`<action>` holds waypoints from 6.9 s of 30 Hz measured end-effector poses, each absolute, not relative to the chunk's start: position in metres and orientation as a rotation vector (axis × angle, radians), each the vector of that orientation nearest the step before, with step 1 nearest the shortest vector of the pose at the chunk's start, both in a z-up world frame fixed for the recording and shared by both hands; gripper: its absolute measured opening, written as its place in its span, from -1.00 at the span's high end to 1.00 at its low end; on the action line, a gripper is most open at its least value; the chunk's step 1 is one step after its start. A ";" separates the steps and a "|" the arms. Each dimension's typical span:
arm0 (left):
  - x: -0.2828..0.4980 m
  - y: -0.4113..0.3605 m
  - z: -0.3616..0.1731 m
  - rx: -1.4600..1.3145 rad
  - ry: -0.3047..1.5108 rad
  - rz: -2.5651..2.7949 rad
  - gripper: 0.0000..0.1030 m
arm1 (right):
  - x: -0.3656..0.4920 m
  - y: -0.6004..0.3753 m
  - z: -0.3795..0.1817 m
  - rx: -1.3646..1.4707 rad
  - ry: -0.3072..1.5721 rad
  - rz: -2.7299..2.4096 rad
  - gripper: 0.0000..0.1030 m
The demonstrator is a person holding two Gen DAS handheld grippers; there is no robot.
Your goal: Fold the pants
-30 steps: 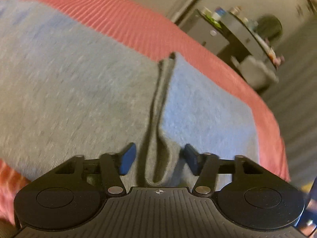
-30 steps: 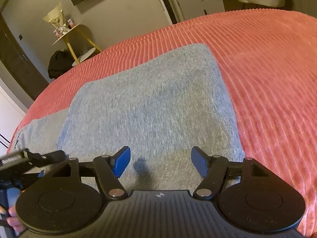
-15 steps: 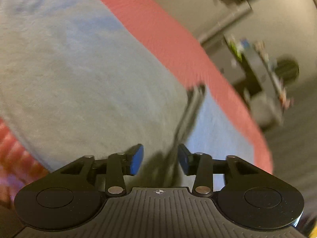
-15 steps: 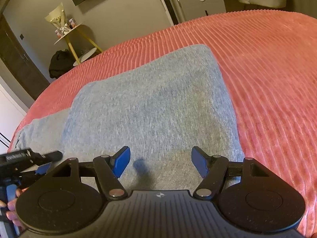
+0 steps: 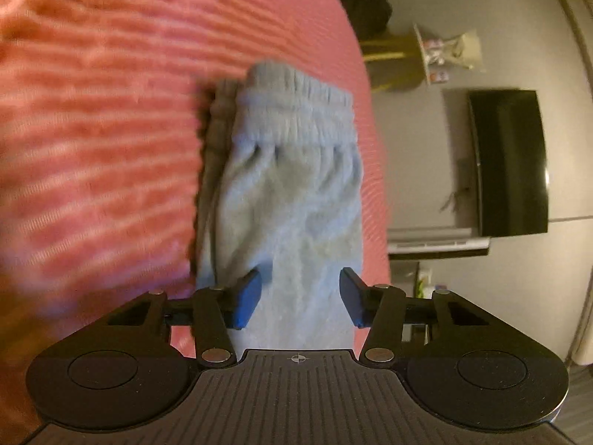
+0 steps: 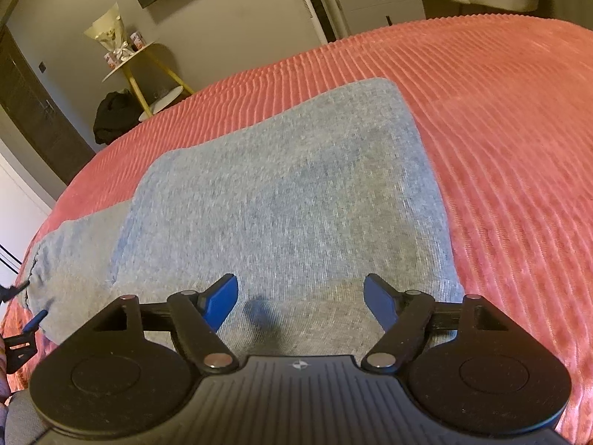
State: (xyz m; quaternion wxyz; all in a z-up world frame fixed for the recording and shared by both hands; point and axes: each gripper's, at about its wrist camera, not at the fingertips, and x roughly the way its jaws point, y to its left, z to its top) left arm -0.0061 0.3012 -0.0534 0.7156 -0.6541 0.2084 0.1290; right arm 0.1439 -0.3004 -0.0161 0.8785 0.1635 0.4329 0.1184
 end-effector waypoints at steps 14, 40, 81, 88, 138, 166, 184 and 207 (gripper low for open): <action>-0.033 0.330 -0.071 -1.469 0.412 0.402 -0.17 | 0.147 -0.297 -0.018 0.333 0.906 0.253 -0.56; 0.059 0.324 -0.047 -1.024 0.464 0.412 -0.09 | 0.149 -0.293 -0.020 0.302 0.904 0.264 -0.67; 0.094 -0.080 0.042 0.002 0.764 -0.156 0.22 | 0.151 -0.353 -0.024 0.797 0.833 0.356 -0.68; 0.088 -0.085 0.045 -0.004 0.779 -0.174 0.05 | 0.150 -0.353 -0.025 0.803 0.830 0.363 -0.68; 0.013 0.113 0.020 -0.672 0.571 0.194 -0.50 | 0.209 -0.269 -0.016 0.706 1.004 0.455 0.11; 0.030 0.034 0.020 -0.361 0.824 -0.078 -0.51 | 0.179 -0.362 -0.035 0.883 0.964 0.273 -0.21; 0.037 0.006 0.000 -0.194 0.969 -0.108 -0.50 | 0.167 -0.358 -0.034 0.862 0.952 0.275 0.01; 0.040 0.044 -0.007 -0.306 0.891 0.083 0.39 | 0.161 -0.376 -0.045 1.001 0.979 0.333 -0.19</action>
